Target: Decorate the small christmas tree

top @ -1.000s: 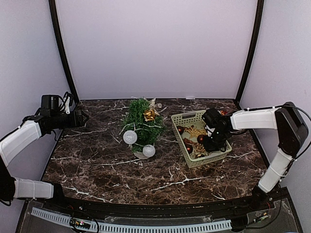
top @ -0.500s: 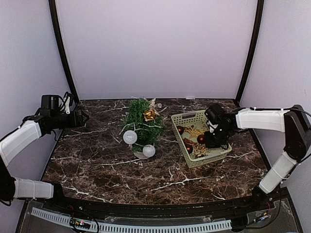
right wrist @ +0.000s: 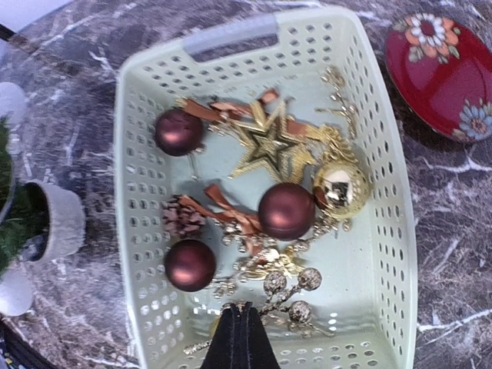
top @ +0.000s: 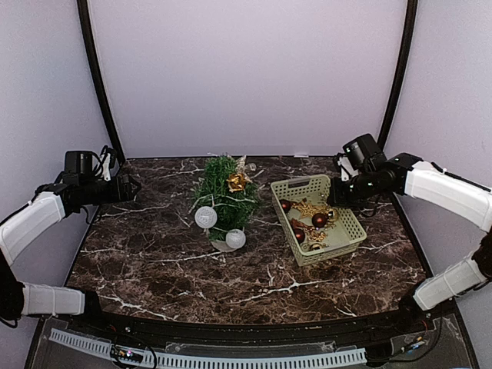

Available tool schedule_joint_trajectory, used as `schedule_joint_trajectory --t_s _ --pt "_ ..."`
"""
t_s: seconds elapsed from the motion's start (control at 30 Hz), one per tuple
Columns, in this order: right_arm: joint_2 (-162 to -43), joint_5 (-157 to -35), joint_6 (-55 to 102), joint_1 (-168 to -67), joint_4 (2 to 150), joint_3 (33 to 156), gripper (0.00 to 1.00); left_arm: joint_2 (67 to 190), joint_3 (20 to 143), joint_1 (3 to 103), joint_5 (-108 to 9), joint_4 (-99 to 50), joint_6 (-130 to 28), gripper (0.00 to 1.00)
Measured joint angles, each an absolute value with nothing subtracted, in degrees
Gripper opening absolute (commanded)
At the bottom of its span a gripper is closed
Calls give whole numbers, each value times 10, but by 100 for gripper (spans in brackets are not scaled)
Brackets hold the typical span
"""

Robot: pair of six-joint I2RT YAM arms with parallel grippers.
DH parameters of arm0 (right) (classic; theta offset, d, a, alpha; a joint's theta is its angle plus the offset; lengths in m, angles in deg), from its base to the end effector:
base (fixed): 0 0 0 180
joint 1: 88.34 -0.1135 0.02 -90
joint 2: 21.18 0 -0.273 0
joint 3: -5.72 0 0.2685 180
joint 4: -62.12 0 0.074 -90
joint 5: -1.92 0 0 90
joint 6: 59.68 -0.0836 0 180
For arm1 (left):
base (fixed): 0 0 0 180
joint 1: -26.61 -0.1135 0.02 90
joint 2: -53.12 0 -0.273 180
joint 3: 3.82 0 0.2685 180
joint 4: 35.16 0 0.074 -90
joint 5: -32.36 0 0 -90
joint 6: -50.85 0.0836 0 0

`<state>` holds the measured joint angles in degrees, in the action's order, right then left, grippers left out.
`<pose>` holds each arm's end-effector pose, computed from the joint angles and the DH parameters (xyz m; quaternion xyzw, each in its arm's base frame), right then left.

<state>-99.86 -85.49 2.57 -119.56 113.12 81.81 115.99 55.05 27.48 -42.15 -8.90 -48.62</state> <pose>0.2826 0.1668 0.2423 -0.0217 0.9495 0.1350 0.2825 0.2965 -0.0268 0.2598 0.0025 0.8619 -0.1609 0.4810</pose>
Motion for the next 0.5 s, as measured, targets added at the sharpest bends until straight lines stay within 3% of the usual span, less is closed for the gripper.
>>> schedule_joint_trajectory --t_s 0.27,0.5 --pt "-917 -972 43 -1284 1059 858 0 1158 550 275 -416 -91 -487 83" --pt "-936 -1011 70 -1402 1014 963 0 1152 545 275 -406 -103 -489 83"
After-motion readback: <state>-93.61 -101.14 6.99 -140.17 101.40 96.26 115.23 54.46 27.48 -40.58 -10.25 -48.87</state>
